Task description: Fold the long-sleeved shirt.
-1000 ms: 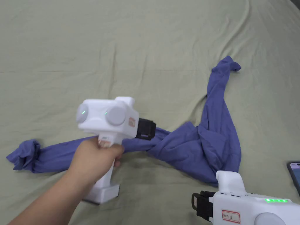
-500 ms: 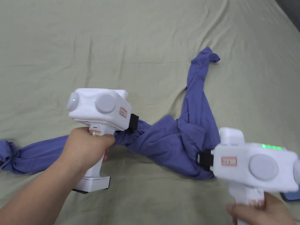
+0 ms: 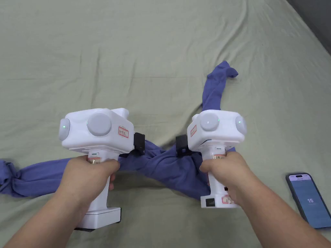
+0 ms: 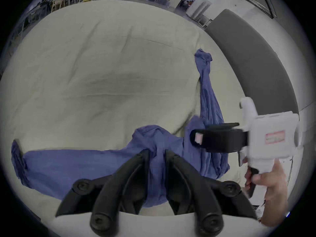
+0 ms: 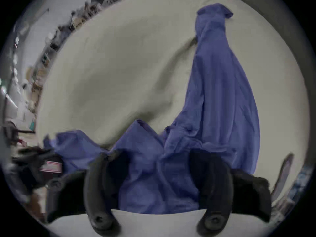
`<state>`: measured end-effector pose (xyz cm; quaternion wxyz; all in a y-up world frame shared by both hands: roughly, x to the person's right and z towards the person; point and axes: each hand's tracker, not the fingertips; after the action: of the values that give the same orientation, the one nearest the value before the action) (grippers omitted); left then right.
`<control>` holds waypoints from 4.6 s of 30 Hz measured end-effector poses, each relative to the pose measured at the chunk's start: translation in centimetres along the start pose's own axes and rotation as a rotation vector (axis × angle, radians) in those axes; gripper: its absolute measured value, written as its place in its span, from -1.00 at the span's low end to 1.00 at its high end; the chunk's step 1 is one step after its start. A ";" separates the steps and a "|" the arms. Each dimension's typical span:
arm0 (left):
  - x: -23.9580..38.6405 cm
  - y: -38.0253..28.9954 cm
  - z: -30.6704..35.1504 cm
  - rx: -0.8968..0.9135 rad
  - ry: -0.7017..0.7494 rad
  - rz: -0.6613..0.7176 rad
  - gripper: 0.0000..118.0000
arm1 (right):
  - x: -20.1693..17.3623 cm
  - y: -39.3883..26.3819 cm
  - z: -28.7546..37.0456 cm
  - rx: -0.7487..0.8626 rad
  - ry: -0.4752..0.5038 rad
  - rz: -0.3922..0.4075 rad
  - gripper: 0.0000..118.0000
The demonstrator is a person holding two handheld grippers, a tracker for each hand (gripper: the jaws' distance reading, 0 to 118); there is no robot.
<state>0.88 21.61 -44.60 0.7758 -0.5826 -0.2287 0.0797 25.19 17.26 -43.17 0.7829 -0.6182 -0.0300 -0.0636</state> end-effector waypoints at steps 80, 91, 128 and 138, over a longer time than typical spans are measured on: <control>-13.6 -7.5 17.2 0.199 0.145 0.268 -0.92 | 11.6 -4.6 7.5 0.381 0.136 -0.079 -0.77; -15.1 -13.7 13.7 0.073 0.185 0.325 -0.90 | 11.6 -13.0 3.8 0.080 -0.024 -0.080 0.79; -12.1 10.5 -1.6 -0.024 0.448 -0.076 -0.41 | 2.9 -23.6 9.3 -0.029 0.326 -0.162 -0.96; -10.1 9.5 4.6 0.123 0.320 -0.070 -0.98 | 7.3 -18.1 10.6 0.067 0.254 -0.200 -0.96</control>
<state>-8.73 24.63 -55.18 0.8387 -0.5311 -0.1171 -0.0274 30.28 22.99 -22.30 0.7904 -0.5724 0.0058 -0.2181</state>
